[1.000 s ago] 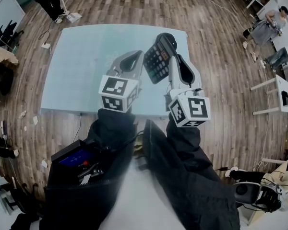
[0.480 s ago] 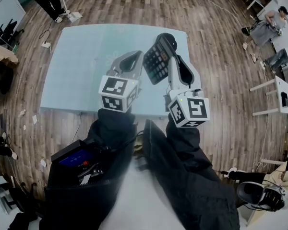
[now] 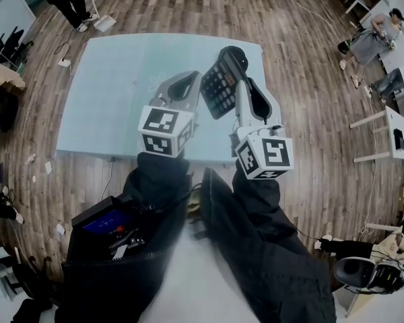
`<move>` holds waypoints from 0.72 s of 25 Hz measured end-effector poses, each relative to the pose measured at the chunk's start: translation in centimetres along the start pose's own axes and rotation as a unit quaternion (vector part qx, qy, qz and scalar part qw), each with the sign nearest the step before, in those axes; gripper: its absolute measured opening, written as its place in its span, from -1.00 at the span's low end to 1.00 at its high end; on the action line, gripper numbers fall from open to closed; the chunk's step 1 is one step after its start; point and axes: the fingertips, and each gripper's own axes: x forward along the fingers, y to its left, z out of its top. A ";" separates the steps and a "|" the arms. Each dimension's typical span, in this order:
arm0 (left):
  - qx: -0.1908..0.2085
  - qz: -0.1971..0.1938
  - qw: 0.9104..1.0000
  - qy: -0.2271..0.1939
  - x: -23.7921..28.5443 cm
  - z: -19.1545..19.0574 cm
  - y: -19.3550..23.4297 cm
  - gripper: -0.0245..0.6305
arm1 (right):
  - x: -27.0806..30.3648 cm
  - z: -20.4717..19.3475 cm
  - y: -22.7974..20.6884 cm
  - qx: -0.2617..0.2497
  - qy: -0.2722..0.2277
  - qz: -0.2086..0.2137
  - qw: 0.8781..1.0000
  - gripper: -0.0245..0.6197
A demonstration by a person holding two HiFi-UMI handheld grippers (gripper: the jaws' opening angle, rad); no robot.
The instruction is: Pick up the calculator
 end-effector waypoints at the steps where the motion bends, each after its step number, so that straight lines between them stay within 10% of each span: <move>1: 0.000 0.000 1.000 0.000 0.0 0.0 0.0 -0.92 | 0.0 0.0 0.0 0.000 0.001 -0.001 1.000 -0.78; 18: -0.005 -0.004 1.000 0.008 0.0 -0.8 -0.1 -0.92 | -0.1 -1.0 0.0 0.002 0.014 0.000 1.000 -0.78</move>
